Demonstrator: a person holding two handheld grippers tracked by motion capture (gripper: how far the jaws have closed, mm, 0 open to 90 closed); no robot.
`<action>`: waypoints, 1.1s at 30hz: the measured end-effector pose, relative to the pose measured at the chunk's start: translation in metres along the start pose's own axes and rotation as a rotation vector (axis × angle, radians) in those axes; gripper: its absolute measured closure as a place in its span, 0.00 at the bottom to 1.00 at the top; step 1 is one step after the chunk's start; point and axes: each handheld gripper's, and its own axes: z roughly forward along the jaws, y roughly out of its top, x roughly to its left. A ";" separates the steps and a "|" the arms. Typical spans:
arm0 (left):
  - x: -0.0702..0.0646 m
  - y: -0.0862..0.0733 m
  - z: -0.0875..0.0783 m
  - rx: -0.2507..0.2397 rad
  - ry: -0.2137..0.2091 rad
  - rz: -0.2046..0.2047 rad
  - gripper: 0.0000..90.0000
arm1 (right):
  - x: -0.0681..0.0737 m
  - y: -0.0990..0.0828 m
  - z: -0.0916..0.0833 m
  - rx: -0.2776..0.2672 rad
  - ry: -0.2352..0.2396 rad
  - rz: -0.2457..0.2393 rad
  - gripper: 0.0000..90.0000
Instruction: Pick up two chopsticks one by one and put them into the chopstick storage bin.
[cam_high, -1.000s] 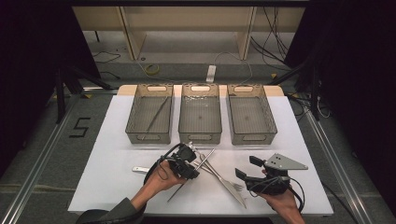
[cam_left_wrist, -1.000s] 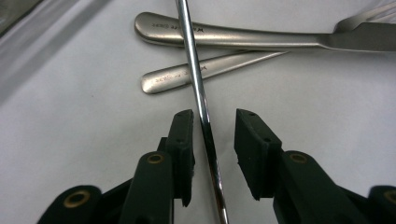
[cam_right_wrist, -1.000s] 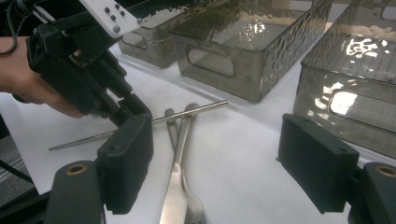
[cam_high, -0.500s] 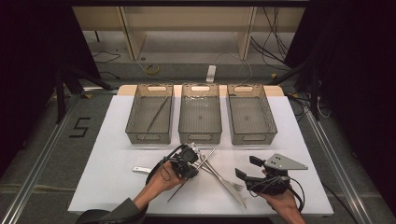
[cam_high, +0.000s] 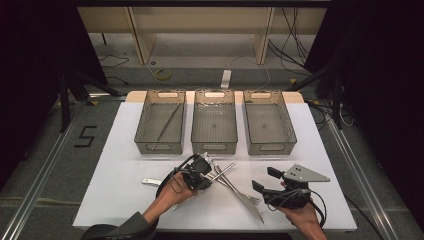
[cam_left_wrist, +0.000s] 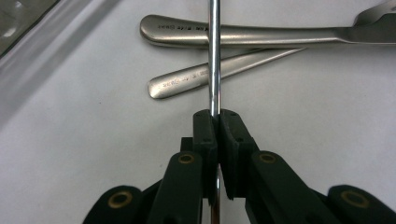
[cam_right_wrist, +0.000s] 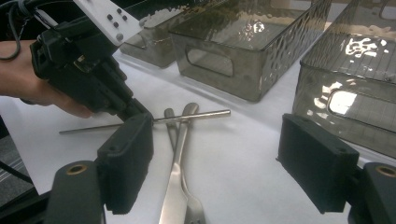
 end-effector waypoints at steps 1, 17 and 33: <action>0.000 0.000 -0.001 -0.009 -0.001 0.000 0.95 | 0.000 0.000 0.000 -0.001 -0.001 0.001 0.30; 0.007 0.005 -0.032 -0.081 -0.046 -0.013 0.95 | -0.001 0.000 -0.001 -0.003 -0.001 0.007 0.30; 0.030 0.004 -0.064 -0.174 -0.033 -0.070 0.95 | -0.001 0.000 -0.001 -0.007 0.000 0.009 0.30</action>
